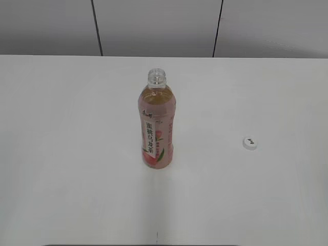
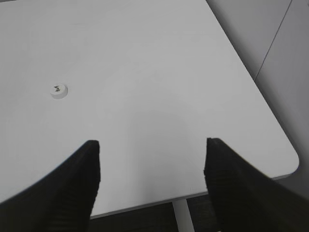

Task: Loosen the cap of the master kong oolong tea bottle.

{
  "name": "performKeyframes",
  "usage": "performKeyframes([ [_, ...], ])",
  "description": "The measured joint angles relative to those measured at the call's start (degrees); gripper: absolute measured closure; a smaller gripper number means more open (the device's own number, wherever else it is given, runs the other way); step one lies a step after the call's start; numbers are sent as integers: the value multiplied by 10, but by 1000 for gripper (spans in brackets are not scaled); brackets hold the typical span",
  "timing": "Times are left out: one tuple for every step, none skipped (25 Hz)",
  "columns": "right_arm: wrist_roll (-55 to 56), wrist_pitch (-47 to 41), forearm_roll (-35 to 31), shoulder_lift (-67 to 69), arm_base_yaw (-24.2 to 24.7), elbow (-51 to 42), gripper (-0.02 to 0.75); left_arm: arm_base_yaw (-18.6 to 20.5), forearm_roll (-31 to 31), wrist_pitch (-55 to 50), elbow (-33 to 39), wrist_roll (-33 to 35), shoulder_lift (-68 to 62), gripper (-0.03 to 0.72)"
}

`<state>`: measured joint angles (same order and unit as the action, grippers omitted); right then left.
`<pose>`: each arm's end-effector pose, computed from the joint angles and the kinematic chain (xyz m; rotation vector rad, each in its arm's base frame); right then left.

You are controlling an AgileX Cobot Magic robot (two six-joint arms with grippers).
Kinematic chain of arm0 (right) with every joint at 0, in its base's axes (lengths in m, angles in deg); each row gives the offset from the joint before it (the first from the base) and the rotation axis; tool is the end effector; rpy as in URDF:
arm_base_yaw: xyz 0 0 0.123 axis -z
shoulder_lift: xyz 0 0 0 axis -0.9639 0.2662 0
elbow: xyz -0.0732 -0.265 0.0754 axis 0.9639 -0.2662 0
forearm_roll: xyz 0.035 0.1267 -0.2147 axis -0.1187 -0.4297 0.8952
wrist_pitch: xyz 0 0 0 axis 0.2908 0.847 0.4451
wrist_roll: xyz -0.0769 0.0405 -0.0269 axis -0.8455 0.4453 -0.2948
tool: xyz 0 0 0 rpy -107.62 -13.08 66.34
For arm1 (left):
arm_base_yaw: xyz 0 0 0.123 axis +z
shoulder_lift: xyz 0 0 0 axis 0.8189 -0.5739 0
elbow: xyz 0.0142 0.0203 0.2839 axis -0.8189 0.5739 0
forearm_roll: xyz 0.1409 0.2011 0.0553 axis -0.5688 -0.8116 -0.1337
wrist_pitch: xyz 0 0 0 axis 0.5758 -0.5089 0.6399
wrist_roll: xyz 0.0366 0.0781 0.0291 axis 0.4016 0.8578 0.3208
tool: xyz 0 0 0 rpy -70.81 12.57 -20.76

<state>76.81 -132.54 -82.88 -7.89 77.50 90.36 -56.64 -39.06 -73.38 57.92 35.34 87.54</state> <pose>-0.0096 -0.0051 0.2774 0.0747 2.0683 -0.1056 -0.0118 -0.0011 0.2960 0.0485 1.9440 -0.0300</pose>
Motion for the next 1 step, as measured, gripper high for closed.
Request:
performKeyframes([
  [0, 0, 0, 0, 0, 0, 225, 0, 0, 0, 0, 0, 0, 310],
])
